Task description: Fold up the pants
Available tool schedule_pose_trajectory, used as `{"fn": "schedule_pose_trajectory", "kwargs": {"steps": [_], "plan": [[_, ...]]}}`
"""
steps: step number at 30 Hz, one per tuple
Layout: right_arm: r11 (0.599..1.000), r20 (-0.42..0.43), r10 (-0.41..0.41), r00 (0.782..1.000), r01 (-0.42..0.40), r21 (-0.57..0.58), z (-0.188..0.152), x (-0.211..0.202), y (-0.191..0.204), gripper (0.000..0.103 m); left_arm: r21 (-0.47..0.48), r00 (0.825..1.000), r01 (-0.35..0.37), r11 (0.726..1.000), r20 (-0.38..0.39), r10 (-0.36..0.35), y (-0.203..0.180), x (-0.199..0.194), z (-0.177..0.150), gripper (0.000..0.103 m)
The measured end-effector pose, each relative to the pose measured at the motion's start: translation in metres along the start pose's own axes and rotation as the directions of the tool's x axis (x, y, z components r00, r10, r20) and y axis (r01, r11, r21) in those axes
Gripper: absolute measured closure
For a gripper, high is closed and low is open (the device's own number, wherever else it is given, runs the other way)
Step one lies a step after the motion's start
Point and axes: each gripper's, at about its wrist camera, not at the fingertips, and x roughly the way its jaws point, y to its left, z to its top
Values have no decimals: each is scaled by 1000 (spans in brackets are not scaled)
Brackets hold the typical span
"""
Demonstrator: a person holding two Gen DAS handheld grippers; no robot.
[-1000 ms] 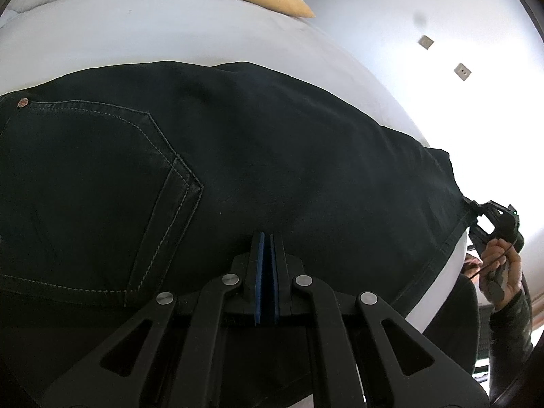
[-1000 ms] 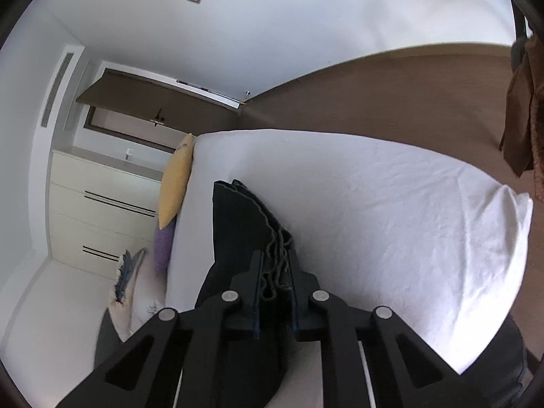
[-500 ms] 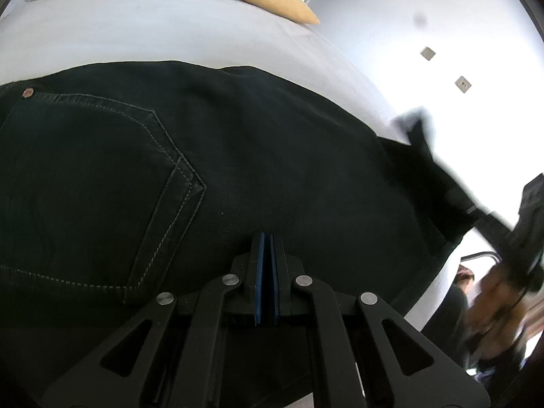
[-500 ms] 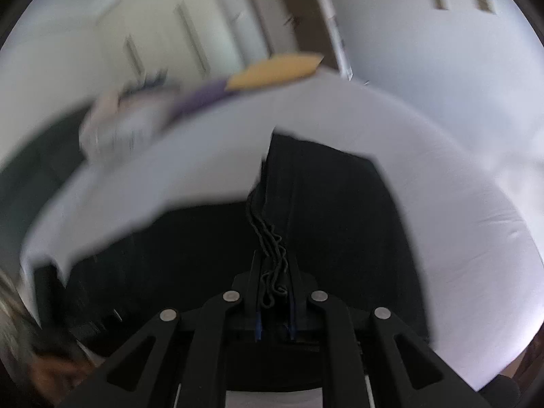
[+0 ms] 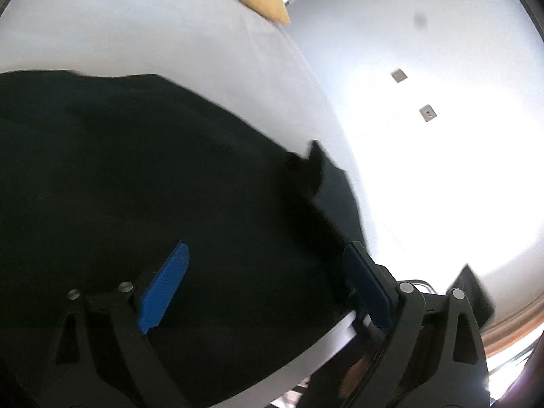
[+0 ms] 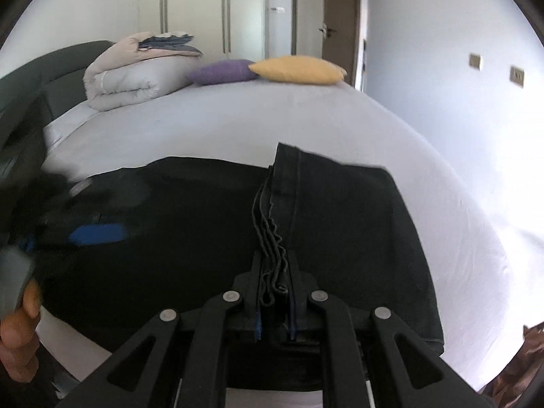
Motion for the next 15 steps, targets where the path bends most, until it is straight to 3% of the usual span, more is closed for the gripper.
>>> {"fn": "schedule_pose_trajectory", "kwargs": {"steps": [8,9,10,12,15], "plan": [[998,-4,43,999,-43,-42,-4,-7,25,90,-7,993,27,1000,-113,-28,-14,50,31,12],[998,-3,50,999,-50,-42,-5,-8,28,90,-5,992,27,1000,-123,-27,-13,54,33,24],[997,-2,57,998,-57,-43,-4,-9,30,90,-4,991,21,1000,-136,-21,-12,56,34,47],[996,4,69,998,-69,-56,-4,-13,34,90,-1,986,9,1000,-164,-9,-8,59,36,75],[994,12,79,997,-78,-82,-2,-18,44,90,36,988,-1,999,-157,7,-5,49,38,88]]}}
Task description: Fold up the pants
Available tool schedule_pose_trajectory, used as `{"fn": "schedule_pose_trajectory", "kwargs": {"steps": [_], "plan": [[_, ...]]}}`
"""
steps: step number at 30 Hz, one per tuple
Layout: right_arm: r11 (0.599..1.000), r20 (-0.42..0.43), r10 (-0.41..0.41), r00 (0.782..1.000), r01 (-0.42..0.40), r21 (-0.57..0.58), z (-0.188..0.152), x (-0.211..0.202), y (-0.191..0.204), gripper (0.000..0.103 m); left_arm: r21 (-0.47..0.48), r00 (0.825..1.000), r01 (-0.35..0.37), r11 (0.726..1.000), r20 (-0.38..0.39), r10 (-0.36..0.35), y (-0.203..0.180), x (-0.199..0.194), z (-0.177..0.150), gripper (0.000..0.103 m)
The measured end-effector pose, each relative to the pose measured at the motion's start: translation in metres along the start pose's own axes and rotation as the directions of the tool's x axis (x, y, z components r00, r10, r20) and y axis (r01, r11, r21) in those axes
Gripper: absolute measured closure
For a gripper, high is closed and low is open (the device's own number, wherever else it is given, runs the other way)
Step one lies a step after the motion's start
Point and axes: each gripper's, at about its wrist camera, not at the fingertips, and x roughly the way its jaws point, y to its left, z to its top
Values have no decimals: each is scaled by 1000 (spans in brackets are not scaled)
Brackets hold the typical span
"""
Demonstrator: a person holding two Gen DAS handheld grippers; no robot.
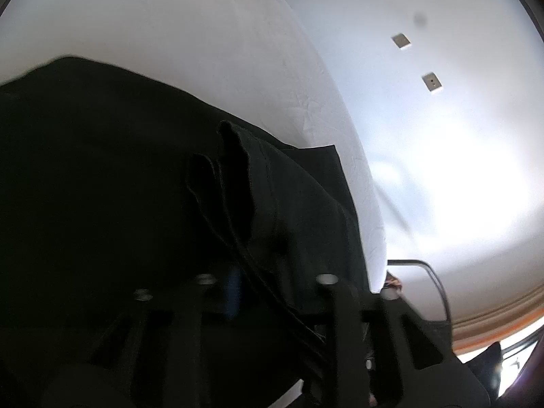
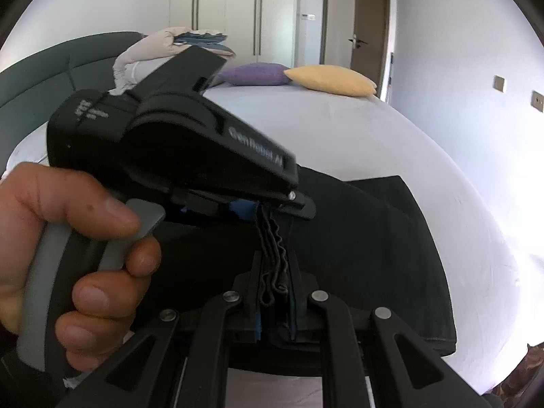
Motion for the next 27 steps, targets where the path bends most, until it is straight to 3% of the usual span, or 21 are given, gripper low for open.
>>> {"fn": "schedule_pose_trajectory", "kwargs": {"steps": [8,16,27], "plan": [[993,4,104,995,-103,-61,15,-3,41,90,102,998,-57,993,16,56,22,-54,12,93],[971,-53,213,976,-217,-99,26,20,84,90,108,989,-147,983,23,146,68,-102,27,93],[960,-172,245,954,-264,-95,22,61,110,89,81,972,-234,969,44,231,110,-101,14,91]]}}
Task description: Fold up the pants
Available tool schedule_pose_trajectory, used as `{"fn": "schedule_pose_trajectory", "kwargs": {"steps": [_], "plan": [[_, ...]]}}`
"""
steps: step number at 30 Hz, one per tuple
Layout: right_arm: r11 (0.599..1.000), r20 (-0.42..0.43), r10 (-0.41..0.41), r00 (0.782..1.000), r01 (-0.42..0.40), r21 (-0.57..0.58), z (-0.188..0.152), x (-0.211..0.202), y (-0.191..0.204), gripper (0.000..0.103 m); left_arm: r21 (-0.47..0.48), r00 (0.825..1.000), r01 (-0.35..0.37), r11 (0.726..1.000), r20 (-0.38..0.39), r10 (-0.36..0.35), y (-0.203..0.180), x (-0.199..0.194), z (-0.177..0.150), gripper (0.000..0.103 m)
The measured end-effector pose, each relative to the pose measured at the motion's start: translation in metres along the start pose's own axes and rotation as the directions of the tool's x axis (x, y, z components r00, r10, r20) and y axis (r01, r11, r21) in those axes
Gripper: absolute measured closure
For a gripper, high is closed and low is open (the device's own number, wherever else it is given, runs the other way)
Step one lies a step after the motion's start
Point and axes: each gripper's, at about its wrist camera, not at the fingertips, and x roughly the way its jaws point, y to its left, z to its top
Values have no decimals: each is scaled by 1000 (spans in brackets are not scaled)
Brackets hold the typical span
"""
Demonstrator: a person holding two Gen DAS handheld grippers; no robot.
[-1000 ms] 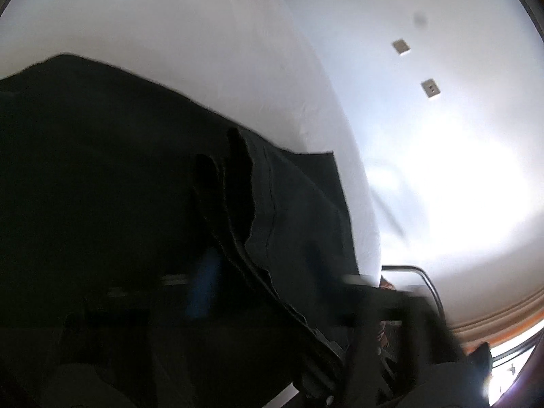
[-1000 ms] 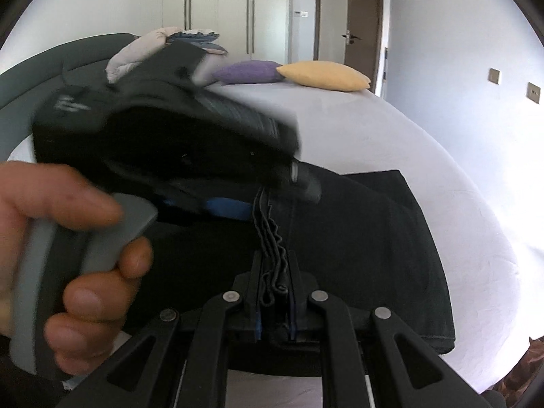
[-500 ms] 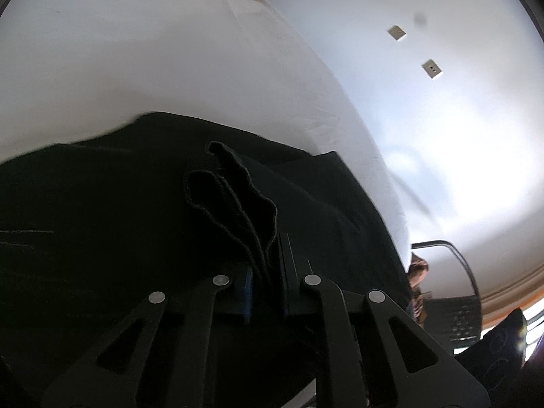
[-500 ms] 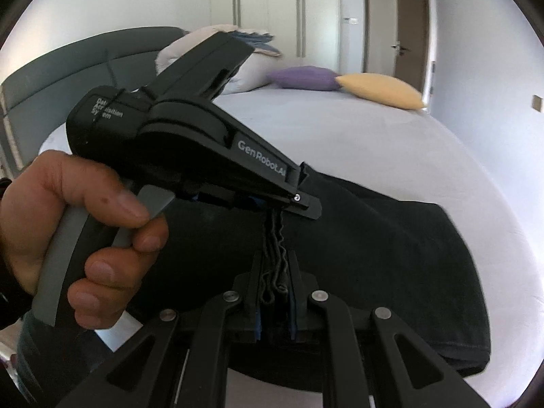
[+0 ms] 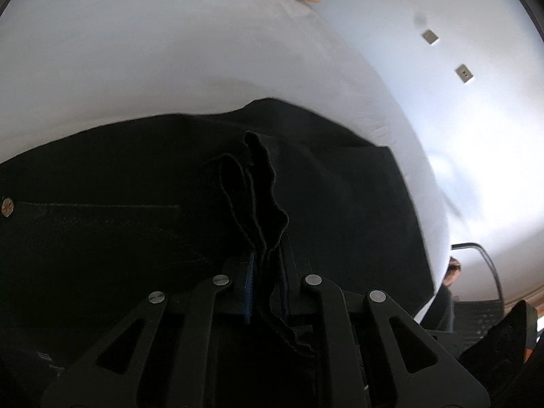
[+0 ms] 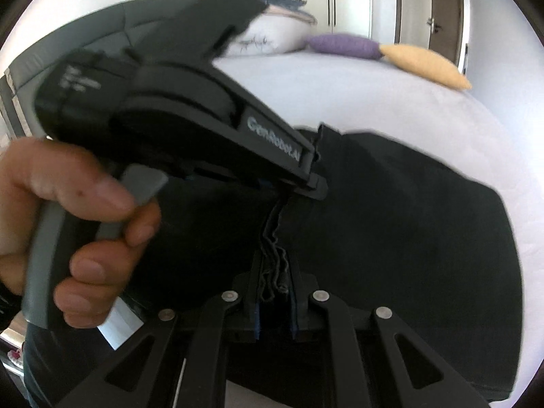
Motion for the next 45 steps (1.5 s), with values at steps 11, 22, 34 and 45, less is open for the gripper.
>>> {"fn": "schedule_pose_trajectory", "kwargs": {"steps": [11,22,34,45], "plan": [[965,20,240,971,-240,107,-8,-38,-42,43,-9,954,-283,959,99,283,-5,-38,-24,90],[745,161,397,903,-420,518,-11,-66,-220,72,275,868,-496,824,143,475,-95,20,-76,90],[593,120,478,870,-421,687,9,25,-318,76,240,863,-505,829,131,488,-93,21,-73,90],[599,54,529,847,-418,683,-49,-3,-287,97,227,867,-498,837,130,481,-82,12,-71,90]]}}
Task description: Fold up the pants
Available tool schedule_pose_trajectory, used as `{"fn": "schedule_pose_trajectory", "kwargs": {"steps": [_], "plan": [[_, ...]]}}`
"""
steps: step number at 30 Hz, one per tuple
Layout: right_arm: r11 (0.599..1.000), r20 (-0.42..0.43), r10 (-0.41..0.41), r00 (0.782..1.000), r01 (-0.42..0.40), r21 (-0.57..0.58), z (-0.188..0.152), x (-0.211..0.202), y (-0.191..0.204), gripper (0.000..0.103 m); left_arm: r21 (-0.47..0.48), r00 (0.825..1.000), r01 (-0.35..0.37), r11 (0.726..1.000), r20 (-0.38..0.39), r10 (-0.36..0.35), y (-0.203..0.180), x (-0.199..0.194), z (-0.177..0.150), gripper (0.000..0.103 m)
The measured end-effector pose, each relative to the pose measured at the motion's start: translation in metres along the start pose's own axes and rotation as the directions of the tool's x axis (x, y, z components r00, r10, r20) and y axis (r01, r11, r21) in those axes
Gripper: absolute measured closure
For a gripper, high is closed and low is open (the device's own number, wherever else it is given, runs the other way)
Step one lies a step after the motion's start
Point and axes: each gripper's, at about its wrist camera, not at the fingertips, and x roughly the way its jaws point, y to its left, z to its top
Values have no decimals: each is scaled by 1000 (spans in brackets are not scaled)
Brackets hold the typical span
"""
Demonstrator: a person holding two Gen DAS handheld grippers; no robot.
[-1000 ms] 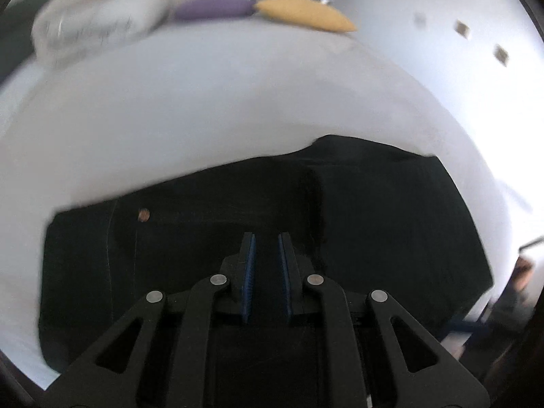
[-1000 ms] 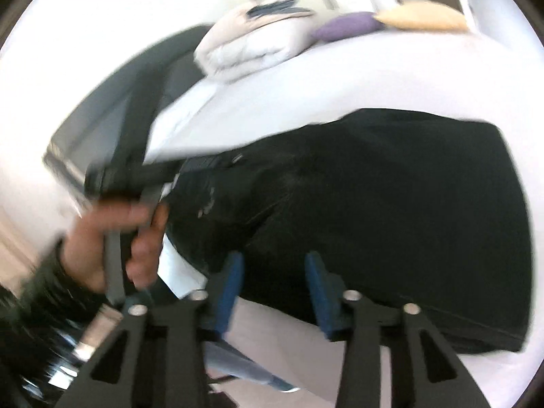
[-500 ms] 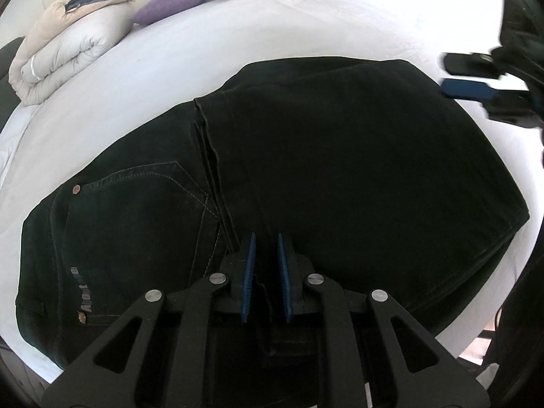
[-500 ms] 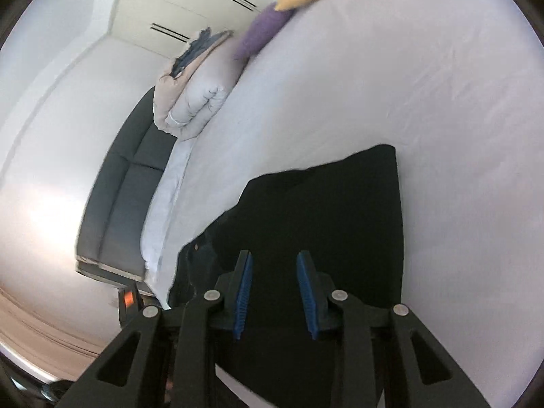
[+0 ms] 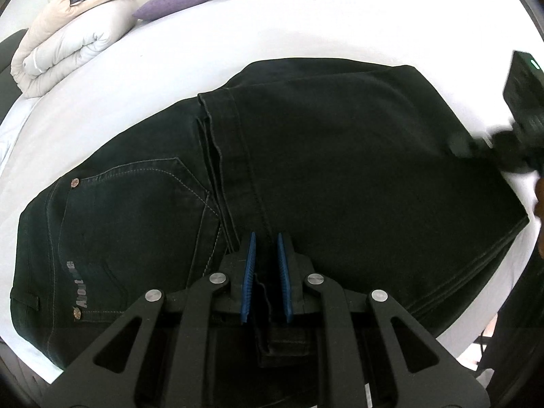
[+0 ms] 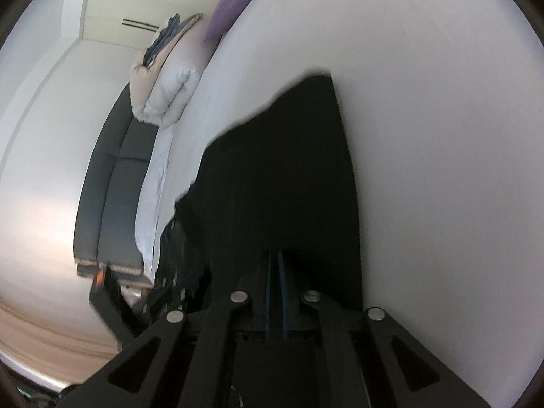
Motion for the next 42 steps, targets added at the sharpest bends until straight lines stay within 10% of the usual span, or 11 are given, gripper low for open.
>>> {"fn": "schedule_pose_trajectory", "kwargs": {"steps": [8,21,26,27,28,30,34,42], "plan": [[1000,1,25,1000,-25,17,-77,-29,2,97,-8,1000,-1,1000,7,1,-1,3,-4,90],[1000,117,20,993,-20,-1,-93,-25,-8,103,-131,991,122,984,70,-114,22,-12,-14,90],[1000,131,15,991,-16,9,-93,-26,-5,103,-355,955,285,890,188,-230,81,-50,-50,83],[1000,137,10,990,-10,5,-93,-27,-3,103,-404,945,307,862,234,-227,98,-62,-63,62],[1000,146,0,989,0,-4,-93,-27,1,103,-438,938,323,839,269,-221,110,-70,-74,21],[1000,162,-8,987,11,-16,-95,-28,4,101,-546,919,343,764,364,-151,142,-92,-104,1],[999,185,48,981,-44,-27,-96,-30,15,61,-708,881,446,547,456,-128,203,-104,-156,1],[995,183,78,980,-64,-82,-90,-35,53,45,-788,855,519,331,483,-190,229,-76,-182,2]]}}
